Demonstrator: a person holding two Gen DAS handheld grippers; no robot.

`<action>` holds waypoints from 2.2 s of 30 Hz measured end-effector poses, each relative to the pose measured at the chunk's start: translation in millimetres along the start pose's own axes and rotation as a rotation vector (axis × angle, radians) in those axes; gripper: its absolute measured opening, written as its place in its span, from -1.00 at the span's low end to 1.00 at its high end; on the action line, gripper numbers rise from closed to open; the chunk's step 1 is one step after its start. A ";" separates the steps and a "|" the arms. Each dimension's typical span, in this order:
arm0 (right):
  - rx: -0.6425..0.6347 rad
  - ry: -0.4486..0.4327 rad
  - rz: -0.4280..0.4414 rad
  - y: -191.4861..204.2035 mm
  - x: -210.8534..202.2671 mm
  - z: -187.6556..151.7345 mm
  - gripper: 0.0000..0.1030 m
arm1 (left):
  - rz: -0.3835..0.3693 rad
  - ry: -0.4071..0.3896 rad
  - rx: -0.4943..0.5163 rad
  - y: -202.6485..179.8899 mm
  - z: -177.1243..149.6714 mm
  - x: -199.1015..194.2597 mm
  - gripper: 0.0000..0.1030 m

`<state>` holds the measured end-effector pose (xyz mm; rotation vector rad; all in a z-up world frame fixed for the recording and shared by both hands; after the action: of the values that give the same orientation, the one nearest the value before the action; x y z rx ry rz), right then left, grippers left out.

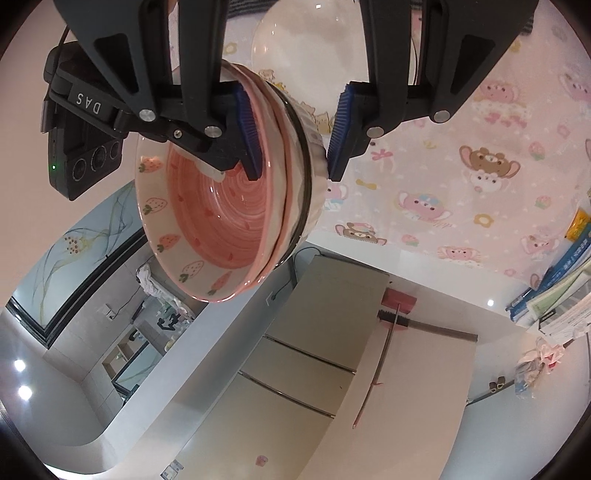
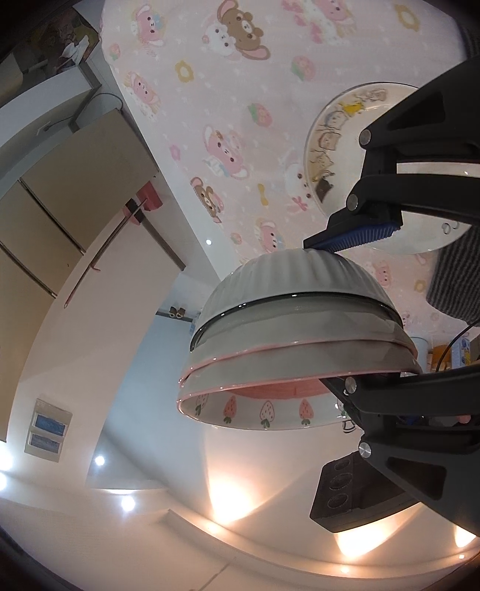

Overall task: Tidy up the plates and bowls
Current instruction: 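Lift the pink bowl stack with both tools and carry it over the plates, then lower the pink bowl stack onto the plate stack and open both tools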

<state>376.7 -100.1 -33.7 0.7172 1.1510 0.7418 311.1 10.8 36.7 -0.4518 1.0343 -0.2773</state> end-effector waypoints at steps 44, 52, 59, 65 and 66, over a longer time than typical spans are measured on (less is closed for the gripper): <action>0.138 0.160 -0.107 -84.5 32.7 -107.9 -0.05 | 0.047 0.188 -0.072 42.2 -114.6 51.1 -0.37; 0.168 0.171 -0.117 -99.4 39.2 -109.5 -0.05 | 0.052 0.227 -0.085 47.6 -123.9 67.5 -0.37; 0.170 0.166 -0.129 -103.7 37.6 -108.2 -0.05 | 0.060 0.230 -0.075 44.3 -123.6 72.6 -0.36; 0.160 0.159 -0.174 -104.5 37.0 -109.5 -0.05 | 0.065 0.241 -0.078 44.8 -123.8 78.2 -0.36; 0.162 0.160 -0.176 -105.2 37.4 -109.9 -0.05 | 0.067 0.244 -0.080 45.3 -124.2 79.0 -0.36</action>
<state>294.8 -116.3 -166.3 0.6896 1.4134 0.5698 241.9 -11.8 -99.0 -0.4625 1.2997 -0.2357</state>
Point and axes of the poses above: each gripper's, at about its wrist camera, not at the fingertips, and x roughly the way its jaws point, y to its left, z to its top, the point moved 9 cm from there along x, roughly the way its jaws point, and after that the axes turned 12 degrees about y, right-handed, at the moved point
